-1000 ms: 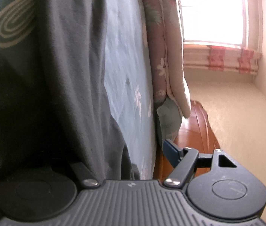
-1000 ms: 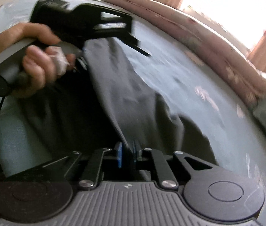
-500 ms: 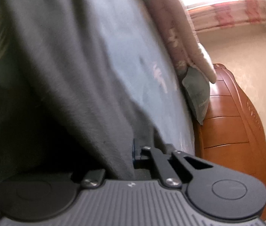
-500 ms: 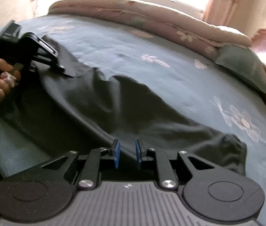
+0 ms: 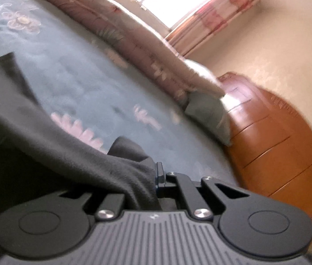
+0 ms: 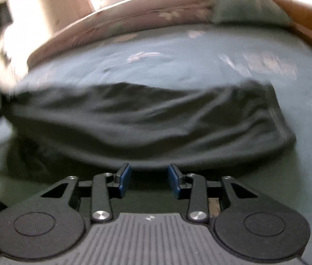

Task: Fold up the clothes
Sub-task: 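Lay the sweatpants down on the bed and open both grippers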

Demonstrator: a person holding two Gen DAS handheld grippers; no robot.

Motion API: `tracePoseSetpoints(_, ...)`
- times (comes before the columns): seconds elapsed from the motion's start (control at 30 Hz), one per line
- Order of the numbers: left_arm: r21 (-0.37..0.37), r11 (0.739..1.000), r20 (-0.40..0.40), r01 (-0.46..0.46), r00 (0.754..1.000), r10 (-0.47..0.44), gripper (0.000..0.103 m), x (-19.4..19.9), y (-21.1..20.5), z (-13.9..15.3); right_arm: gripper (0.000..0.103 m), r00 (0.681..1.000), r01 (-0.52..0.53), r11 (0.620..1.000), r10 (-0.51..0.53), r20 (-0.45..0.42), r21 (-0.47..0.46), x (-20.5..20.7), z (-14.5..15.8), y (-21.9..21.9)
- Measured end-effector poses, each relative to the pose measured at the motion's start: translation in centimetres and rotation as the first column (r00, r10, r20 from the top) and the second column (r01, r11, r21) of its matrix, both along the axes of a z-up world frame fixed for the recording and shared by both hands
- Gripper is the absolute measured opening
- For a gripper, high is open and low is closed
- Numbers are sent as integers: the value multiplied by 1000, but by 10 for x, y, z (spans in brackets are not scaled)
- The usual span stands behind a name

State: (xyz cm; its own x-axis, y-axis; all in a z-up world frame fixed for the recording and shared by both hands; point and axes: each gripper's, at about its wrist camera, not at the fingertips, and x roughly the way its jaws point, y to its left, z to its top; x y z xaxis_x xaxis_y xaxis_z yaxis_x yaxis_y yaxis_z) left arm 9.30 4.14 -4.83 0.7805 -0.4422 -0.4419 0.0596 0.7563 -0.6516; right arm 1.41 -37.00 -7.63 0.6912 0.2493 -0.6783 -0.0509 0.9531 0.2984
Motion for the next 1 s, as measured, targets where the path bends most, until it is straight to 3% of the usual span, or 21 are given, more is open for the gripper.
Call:
tracePoseSetpoints(0.2, 16, 1000, -149, -16, 989, 19, 0, 3, 0, -41, 48, 981, 195, 948, -192, -34, 250, -17, -15, -69)
tracePoseSetpoints(0.47, 33, 999, -147, -2, 989, 7, 1, 6, -4, -43, 50, 914, 386, 813, -401, -62, 436, -12, -35, -131)
tracePoseSetpoints(0.5, 35, 999, -149, -1, 989, 7, 1, 6, -4, -43, 49, 908, 397, 808, -414, -60, 435, -10, -35, -133)
tracePoseSetpoints(0.53, 37, 999, -151, 0, 988, 6, 1, 5, -4, -44, 42, 902, 410, 807, -428, -57, 425, -8, -36, -135)
tracePoseSetpoints(0.57, 35, 999, -154, 1, 988, 5, 1, 4, -3, -44, 19, 896, 423, 811, -440, -55, 404, -4, -36, -136)
tracePoseSetpoints(0.6, 33, 999, -156, 0, 988, 5, 1, 3, -3, -43, 7, 894, 429, 816, -443, -57, 386, -1, -35, -136)
tracePoseSetpoints(0.87, 42, 999, -102, 18, 995, -13, 1, -10, -3, -22, 4, 909, 397, 881, -416, 21, 256, 13, -8, -134)
tracePoseSetpoints(1.0, 53, 998, -174, 24, 985, -14, 1, -11, -4, -47, 4, 910, 412, 887, -414, -38, 207, 17, -26, -138)
